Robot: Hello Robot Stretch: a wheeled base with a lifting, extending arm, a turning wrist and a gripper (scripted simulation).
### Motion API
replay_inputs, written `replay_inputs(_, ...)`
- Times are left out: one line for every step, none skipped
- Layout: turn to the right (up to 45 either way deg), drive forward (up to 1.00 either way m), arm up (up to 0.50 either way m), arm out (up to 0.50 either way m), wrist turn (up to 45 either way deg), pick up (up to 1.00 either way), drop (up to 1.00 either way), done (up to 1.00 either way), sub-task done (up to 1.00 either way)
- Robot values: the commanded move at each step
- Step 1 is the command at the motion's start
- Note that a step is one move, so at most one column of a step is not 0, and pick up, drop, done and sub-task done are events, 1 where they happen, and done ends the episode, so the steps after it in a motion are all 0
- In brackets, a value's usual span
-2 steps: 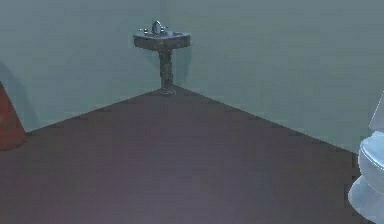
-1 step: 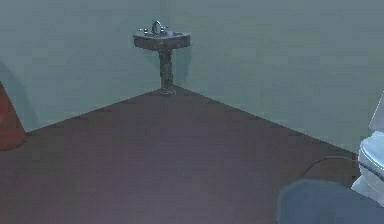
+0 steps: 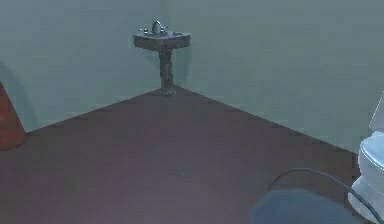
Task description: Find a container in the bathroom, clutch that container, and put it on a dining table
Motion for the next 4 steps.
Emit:
replay_inputs(0.0, 0.0, 0.0, -0.22, 0.0, 0.0, 0.0, 0.0, 0.0)
replay_inputs(-45.0, 0.0, 0.0, 0.0, 0.0, 0.0, 0.0, 0.0, 0.0)
replay_inputs(0.0, 0.2, 0.0, 0.0, 0.0, 0.0, 0.0, 0.0, 0.0)
replay_inputs(-45.0, 0.0, 0.0, 0.0, 0.0, 0.0, 0.0, 0.0, 0.0)
